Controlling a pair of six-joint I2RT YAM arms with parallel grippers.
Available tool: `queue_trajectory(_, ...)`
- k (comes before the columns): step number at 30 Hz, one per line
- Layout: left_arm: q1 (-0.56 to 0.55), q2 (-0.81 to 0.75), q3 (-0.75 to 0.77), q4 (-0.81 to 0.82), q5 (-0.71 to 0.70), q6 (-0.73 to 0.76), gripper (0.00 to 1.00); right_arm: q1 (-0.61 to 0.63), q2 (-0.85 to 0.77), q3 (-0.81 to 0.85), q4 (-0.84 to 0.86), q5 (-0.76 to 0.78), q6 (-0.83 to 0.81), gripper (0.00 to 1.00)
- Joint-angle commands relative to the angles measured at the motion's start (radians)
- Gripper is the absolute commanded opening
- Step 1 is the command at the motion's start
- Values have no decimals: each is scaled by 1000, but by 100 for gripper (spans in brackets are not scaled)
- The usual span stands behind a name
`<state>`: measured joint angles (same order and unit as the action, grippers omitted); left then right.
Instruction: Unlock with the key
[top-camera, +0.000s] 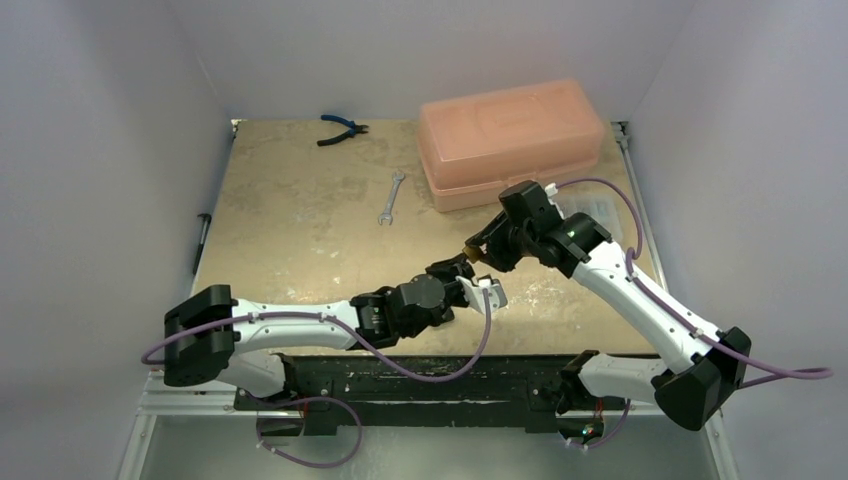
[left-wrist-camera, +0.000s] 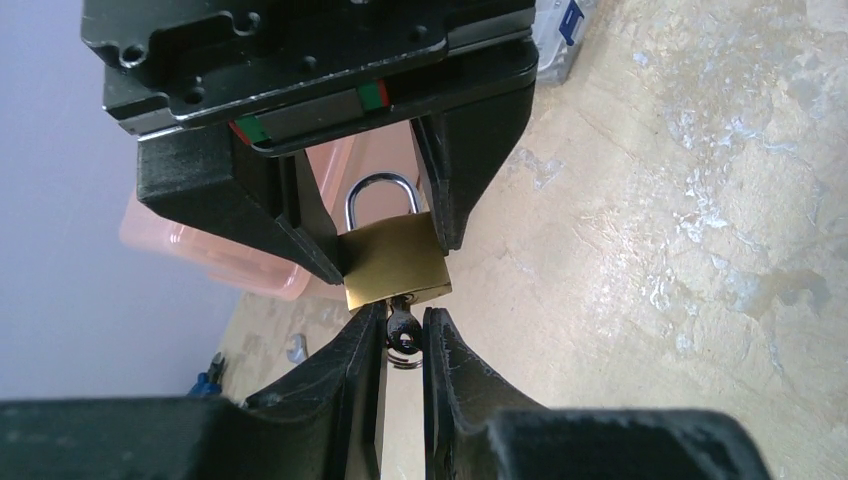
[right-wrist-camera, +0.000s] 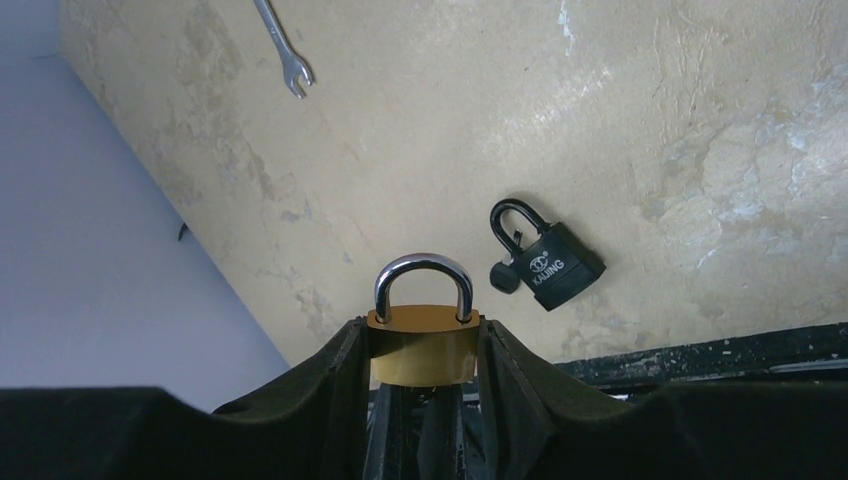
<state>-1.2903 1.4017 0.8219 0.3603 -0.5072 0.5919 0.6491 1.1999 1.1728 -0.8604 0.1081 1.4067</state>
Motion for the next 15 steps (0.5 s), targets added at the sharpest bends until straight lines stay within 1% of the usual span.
queue_trajectory(1,-15,-19,66,51,-8,18,12,11,-2,27,0,-23,9,0)
queue_trajectory(2,-15,-27,69,38,-10,-4,30,11,-7,26,1,-18,9,0)
queue_trajectory(3,-14,-37,69,26,-10,-24,46,11,-10,24,1,-11,9,0)
queue_trajectory(5,-15,-60,60,0,-4,-64,69,11,-21,19,3,-6,12,0)
queue_trajectory(7,-15,-88,46,-23,5,-99,87,11,-32,13,6,-4,13,0)
queue_trajectory(8,-14,-106,39,-31,9,-117,92,10,-39,9,8,-3,16,0)
queue_trajectory(9,-13,-123,31,-34,10,-138,94,11,-43,6,10,-1,19,0)
queue_trajectory(11,5,-168,13,-39,32,-210,96,10,-53,1,13,1,21,0)
queue_trajectory(13,59,-225,-10,-49,123,-315,96,10,-60,-2,16,1,22,0)
queue_trajectory(14,101,-255,-23,-51,186,-380,94,10,-67,-4,18,4,23,0)
queue_trajectory(15,157,-284,-42,-46,271,-450,89,11,-74,-5,21,8,23,0)
